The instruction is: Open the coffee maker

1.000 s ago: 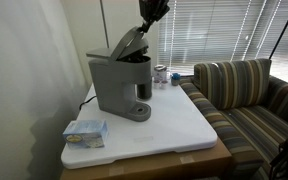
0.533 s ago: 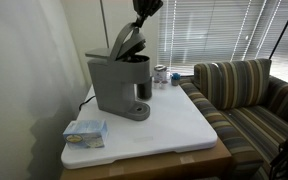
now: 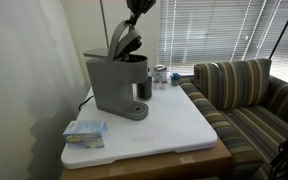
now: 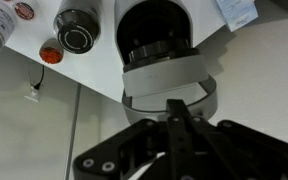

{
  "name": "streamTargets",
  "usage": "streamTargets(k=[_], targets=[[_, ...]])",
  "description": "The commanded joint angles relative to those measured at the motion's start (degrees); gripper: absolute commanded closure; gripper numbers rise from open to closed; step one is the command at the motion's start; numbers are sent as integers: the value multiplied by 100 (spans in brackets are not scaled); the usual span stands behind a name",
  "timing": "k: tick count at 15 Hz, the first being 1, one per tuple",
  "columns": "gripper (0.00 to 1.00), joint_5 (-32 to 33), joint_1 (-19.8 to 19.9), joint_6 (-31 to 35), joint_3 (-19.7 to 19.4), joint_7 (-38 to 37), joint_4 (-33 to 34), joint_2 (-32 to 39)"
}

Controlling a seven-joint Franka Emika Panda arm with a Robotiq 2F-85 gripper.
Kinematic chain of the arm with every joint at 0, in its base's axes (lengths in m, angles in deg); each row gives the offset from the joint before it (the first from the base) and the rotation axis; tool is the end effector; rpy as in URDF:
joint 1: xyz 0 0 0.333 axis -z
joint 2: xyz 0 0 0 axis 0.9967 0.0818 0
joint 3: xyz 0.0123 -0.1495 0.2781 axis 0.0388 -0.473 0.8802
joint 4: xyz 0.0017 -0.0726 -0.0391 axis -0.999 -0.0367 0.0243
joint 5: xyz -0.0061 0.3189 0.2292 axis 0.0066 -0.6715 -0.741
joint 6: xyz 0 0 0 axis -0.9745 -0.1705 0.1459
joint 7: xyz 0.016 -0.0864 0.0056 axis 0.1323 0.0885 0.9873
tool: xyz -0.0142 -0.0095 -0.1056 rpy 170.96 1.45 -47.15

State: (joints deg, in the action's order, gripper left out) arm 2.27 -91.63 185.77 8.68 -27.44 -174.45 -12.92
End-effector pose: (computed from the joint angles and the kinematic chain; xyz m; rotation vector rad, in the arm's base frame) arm 0.6537 0.1316 0.4478 -2.8818 -0.2763 -0.7245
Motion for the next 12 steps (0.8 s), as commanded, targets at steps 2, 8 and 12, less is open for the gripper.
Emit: streamTargets(k=[2,8,12], targets=[[100,50,86,-371,80,105,633,478],[100,256,50,-759,24,16,1043,599],[100,266,34,-1027,39,37,1380,816]])
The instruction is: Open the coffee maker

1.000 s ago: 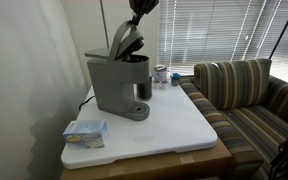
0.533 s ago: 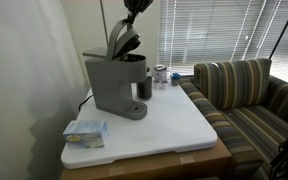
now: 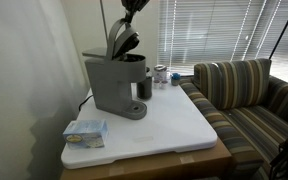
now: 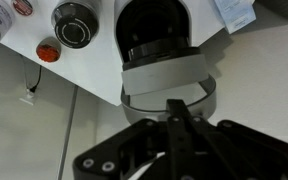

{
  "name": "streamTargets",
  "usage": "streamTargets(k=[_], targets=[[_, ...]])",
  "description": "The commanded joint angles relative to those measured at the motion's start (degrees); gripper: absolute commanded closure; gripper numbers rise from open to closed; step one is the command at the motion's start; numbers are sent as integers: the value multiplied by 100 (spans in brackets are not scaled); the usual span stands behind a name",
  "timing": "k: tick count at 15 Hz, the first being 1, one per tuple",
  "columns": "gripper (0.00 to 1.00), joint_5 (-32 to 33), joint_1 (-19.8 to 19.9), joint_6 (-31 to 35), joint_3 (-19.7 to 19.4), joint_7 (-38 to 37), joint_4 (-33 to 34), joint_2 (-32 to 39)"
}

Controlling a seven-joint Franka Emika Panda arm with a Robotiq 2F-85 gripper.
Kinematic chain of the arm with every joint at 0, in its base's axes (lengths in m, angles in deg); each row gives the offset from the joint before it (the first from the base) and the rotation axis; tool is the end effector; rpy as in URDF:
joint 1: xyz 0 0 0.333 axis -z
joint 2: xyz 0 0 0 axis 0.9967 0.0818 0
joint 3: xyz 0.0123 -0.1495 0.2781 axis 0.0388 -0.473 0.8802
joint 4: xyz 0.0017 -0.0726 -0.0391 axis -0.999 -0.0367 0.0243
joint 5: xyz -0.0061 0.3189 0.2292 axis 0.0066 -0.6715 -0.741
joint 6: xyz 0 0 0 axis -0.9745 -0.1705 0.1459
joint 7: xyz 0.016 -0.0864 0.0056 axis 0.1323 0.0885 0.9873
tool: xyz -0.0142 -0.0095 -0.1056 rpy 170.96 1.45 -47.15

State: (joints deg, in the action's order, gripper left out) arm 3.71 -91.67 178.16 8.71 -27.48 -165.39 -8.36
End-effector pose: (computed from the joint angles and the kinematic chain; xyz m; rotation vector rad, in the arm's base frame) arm 0.6800 0.1377 0.4572 -2.9015 -0.3153 -0.6482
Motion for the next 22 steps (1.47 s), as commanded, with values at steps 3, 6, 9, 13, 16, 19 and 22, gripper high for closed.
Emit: streamTargets(k=[3,6,9,13,16,19,22], targets=[[100,197,3,-602,15,-5,762,491],[100,290,-26,-1156,2,-26,1119,652],[100,415,-57,-1633,-18,-45,1421,791],[100,617,-130,-1549,-54,-123,1531,854],[100,662,-158,-1276,-33,-160,1516,877],[100,617,-160,-986,-17,-199,1485,900],[100,476,-127,-483,24,-261,1414,941]])
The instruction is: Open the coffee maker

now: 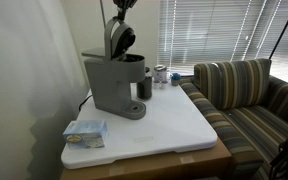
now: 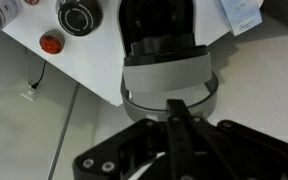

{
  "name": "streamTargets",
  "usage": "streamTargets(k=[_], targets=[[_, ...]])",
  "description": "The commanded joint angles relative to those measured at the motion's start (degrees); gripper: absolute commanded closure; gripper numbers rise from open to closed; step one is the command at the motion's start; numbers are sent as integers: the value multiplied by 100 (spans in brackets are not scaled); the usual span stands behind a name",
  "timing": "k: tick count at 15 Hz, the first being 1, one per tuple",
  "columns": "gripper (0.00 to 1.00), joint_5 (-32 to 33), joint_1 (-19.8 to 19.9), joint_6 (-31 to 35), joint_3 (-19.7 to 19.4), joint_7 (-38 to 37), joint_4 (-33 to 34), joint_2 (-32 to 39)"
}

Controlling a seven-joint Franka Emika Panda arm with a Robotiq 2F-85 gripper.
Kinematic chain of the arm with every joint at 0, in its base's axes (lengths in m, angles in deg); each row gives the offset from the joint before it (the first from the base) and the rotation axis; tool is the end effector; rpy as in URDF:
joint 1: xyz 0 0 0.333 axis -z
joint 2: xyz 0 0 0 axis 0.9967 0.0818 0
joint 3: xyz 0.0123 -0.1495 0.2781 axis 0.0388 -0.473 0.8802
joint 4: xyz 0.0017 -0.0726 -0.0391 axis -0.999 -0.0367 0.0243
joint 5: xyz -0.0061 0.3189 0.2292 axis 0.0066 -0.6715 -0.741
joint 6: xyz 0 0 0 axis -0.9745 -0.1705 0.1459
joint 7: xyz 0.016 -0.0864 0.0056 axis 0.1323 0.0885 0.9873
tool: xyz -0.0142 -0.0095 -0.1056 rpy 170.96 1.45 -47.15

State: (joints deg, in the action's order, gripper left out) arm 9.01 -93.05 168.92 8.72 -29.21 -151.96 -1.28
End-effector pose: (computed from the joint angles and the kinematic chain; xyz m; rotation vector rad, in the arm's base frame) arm 0.7124 0.1573 0.4693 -2.9590 -0.3946 -0.5884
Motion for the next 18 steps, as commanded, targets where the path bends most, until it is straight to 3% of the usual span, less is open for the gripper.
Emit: streamTargets(k=[1,10,18], targets=[[100,-97,18,595,36,-128,57,255],[100,-124,21,1018,2,-354,-334,75],[100,572,-122,713,-254,-936,-2051,-1340]])
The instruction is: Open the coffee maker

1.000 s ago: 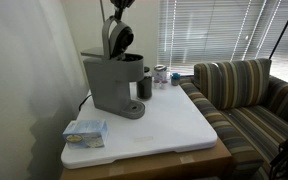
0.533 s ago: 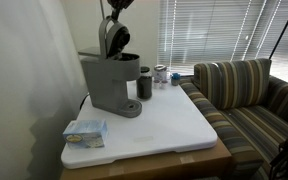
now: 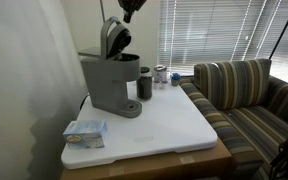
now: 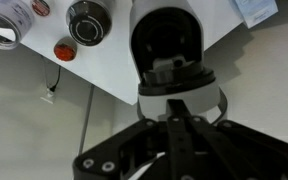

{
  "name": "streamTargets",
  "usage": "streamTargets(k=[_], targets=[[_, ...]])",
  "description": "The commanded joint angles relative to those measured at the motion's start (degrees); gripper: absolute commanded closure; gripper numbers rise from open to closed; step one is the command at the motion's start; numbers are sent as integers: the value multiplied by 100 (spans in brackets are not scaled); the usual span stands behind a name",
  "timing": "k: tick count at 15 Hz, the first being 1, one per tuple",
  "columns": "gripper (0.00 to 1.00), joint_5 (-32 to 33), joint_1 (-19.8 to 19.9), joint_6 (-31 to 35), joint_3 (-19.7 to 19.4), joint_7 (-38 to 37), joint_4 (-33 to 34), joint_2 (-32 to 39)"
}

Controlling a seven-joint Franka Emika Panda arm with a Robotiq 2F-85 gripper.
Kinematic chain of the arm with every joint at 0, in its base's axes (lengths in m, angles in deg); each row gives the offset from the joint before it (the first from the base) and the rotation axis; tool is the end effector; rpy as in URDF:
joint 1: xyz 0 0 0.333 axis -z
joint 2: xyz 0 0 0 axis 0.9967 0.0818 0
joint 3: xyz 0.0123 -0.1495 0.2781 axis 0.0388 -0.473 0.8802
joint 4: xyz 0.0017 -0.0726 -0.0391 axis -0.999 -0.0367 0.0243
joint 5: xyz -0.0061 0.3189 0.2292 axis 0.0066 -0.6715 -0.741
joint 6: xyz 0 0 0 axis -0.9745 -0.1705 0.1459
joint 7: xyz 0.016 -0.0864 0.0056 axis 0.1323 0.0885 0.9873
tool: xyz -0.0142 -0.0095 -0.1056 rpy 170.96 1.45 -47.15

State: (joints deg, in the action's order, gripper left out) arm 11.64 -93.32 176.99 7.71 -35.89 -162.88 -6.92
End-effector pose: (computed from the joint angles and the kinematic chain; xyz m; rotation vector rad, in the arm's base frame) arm 0.6863 0.1476 0.4592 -2.9847 -0.2522 -0.6671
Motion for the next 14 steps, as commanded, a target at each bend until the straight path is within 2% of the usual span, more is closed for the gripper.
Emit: streamTargets(k=[1,2,8,13,14], targets=[[100,396,-85,-248,-135,-304,-1150,-968],[79,409,-46,-446,-75,-210,-1307,-1139],[39,101,39,-1774,133,329,-1950,-2021],[3,-380,48,-2746,158,887,-2048,-2267],[1,-585,53,-2958,147,1079,-2021,-2259]])
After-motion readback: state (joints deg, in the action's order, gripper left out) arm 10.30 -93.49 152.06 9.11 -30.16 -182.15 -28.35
